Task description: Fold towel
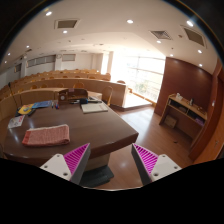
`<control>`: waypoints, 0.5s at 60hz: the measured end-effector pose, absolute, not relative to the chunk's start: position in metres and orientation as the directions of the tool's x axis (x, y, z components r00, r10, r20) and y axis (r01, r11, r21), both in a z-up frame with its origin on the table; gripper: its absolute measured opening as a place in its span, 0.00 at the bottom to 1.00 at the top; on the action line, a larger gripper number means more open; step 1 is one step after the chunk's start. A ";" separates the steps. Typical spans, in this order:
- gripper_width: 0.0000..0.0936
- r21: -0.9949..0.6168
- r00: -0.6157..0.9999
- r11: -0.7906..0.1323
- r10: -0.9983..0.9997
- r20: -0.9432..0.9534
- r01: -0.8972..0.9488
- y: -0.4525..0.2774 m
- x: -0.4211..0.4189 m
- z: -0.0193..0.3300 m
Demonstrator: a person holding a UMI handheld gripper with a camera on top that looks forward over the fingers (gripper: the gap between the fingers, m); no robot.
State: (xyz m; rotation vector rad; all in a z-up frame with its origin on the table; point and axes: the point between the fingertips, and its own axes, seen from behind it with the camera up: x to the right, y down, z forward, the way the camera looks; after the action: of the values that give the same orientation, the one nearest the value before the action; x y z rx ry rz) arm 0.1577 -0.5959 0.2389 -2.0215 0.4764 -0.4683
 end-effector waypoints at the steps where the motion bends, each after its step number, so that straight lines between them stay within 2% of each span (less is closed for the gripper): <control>1: 0.91 -0.879 0.851 -0.456 -0.509 0.126 -0.143 -0.596 0.156 0.237; 17: 0.91 -0.837 0.881 -0.514 -0.464 0.087 -0.188 -0.609 0.122 0.179; 30: 0.90 -0.785 0.947 -0.591 -0.320 0.019 -0.184 -0.572 0.013 0.118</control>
State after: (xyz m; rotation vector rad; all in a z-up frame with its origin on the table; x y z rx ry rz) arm 0.0132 -0.5718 0.1183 -2.2178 0.3542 -0.1980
